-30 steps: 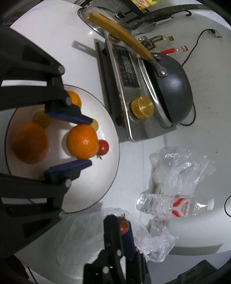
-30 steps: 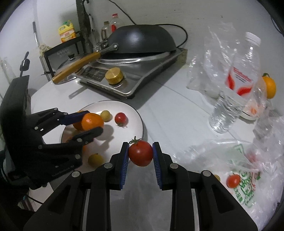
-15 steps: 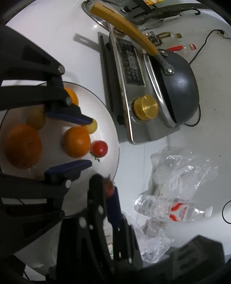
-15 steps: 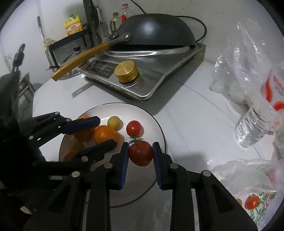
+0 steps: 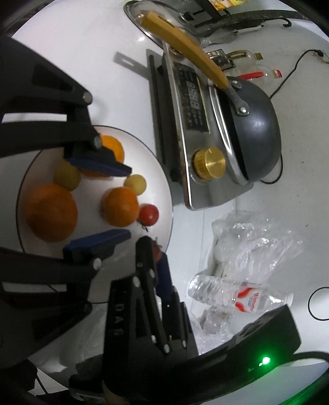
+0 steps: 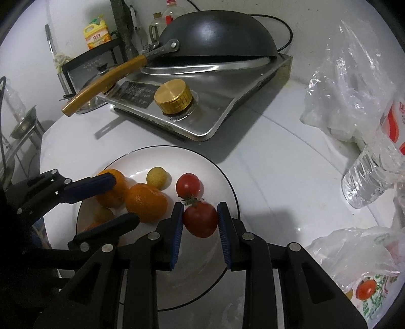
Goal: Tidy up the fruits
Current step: 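Lower the mandarin onto the plate and open the left tool while the right tool releases the tomato, then move both open tools back over the fruit in the bag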
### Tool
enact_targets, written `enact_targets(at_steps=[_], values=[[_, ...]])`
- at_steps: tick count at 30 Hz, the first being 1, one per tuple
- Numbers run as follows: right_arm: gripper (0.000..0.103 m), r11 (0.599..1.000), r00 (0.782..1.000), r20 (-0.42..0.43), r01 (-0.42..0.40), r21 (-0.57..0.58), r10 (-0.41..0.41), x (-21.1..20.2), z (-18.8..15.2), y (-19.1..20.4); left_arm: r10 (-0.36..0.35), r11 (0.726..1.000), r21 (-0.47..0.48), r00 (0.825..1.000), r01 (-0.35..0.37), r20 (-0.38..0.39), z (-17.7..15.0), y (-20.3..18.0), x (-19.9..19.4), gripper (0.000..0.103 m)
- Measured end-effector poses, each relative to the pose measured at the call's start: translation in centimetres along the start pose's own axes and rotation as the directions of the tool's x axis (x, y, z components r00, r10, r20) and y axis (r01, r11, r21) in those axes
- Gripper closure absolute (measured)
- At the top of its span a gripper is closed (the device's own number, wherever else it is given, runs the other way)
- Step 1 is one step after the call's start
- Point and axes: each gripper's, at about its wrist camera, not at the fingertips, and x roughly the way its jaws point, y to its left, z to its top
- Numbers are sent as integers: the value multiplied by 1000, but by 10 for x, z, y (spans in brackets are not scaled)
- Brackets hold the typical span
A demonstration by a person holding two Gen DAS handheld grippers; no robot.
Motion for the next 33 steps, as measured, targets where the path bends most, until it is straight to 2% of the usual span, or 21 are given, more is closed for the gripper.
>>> enact_targets(at_steps=[13,33], values=[[74,999,998,54,31,16,-32,-39,-9,-4,10,1000,8,999,-10,31,2,-12,-20,58],[74,993,988,124,78,90,-89,-111,-58,-44,-28,996,83,998,24,54,14,-81,-43,58]])
